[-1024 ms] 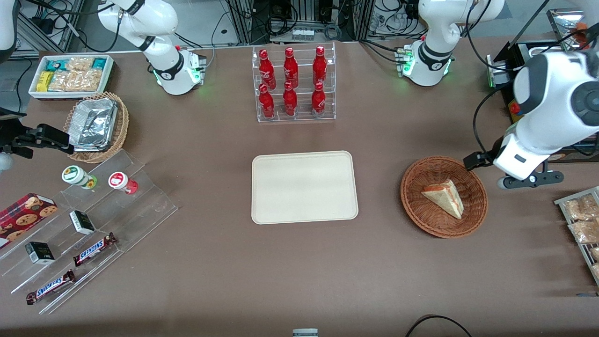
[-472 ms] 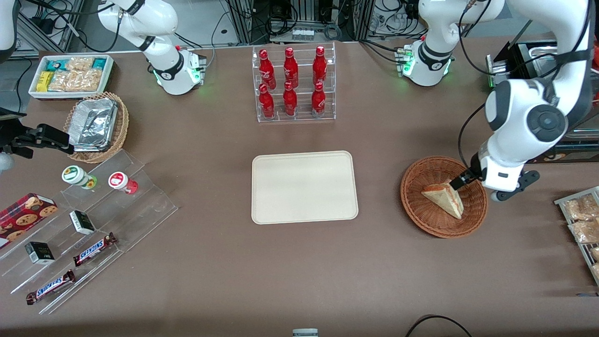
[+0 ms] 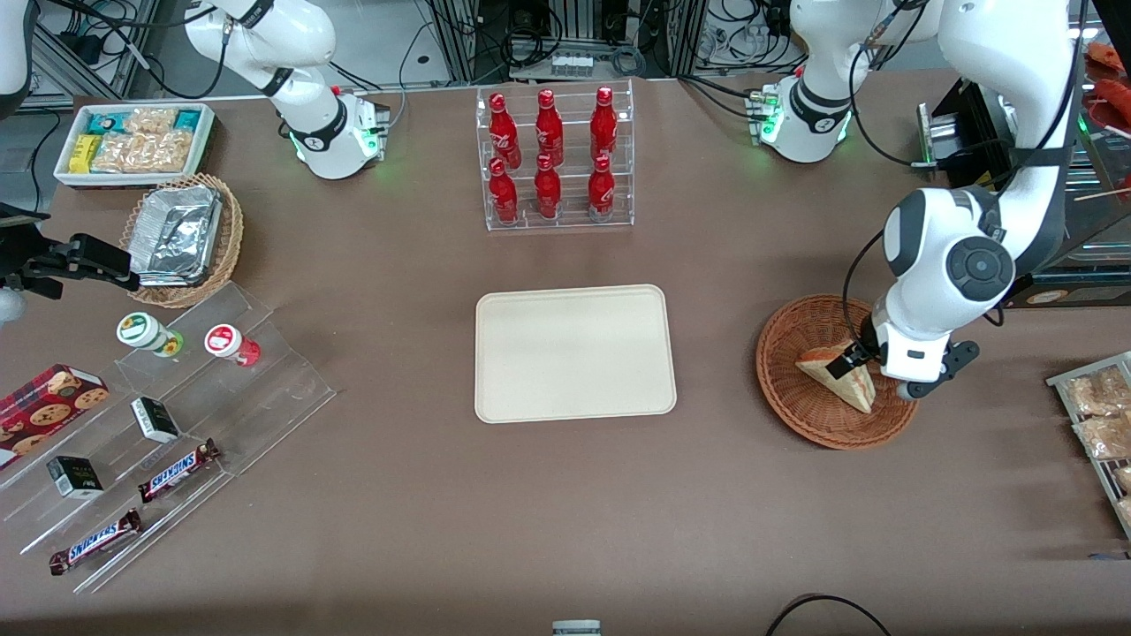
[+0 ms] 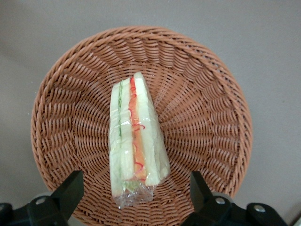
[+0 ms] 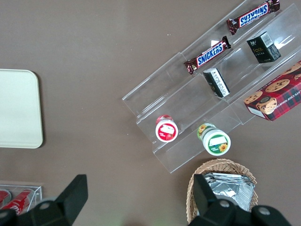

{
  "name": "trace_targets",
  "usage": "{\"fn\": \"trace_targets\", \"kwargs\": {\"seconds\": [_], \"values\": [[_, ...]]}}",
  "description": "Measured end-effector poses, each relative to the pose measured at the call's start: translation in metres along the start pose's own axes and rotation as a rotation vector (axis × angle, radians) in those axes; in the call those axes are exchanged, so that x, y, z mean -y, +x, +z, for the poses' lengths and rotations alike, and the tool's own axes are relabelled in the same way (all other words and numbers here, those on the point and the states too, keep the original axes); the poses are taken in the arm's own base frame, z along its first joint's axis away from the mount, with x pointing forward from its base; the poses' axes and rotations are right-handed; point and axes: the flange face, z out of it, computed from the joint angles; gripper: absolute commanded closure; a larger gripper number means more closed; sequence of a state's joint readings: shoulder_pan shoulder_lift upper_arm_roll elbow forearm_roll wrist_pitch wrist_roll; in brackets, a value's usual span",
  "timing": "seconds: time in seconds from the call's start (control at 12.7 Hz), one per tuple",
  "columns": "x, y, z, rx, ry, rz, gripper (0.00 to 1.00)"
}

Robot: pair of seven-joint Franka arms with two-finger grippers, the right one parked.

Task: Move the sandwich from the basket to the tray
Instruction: 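Lower the left gripper and close it on the wrapped sandwich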

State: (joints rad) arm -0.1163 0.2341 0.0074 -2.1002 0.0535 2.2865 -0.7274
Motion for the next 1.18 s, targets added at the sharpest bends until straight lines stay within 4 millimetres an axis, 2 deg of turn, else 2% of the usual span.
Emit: {"fn": "trace_targets", "kwargs": {"seconds": [0.39, 0.55, 0.63, 0.71, 0.87, 0.94, 1.18], "values": [[0.008, -0.009, 0.028, -0.010, -0.012, -0.018, 0.00], [0.009, -0.011, 0.032, -0.012, -0.014, -0.025, 0.09], [0.010, -0.011, 0.033, -0.011, -0.014, -0.026, 0.23], [0.009, -0.011, 0.036, -0.011, -0.014, -0.027, 0.51], [0.009, -0.011, 0.040, -0.013, -0.017, -0.029, 0.91], [0.009, -0.011, 0.041, -0.013, -0.016, -0.030, 1.00], [0.008, -0.007, 0.037, -0.020, -0.021, -0.033, 1.00]]}}
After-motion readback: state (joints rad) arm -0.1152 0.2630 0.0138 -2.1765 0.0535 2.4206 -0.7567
